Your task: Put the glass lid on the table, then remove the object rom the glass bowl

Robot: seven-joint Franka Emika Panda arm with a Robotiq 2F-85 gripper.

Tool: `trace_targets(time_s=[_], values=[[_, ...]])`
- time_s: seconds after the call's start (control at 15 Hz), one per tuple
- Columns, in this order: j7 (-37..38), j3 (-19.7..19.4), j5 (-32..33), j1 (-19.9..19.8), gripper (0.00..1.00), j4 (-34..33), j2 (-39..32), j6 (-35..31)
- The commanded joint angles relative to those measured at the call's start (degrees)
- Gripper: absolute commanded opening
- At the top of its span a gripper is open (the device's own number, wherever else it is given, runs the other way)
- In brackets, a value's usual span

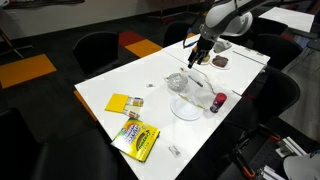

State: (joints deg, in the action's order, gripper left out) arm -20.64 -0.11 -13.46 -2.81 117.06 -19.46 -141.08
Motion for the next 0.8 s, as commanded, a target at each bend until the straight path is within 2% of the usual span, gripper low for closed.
trace_targets(time_s=[0.0,0.33,0.73], values=[[0.94,1.68,1.15,-0.72,1.0,0.78,0.05,-0.94],[4.07,2.88,3.86,1.31,1.0,0.9,-1.03,-2.11],[11.65,1.27,13.09,3.46,1.0,0.9,-2.42,-5.36]])
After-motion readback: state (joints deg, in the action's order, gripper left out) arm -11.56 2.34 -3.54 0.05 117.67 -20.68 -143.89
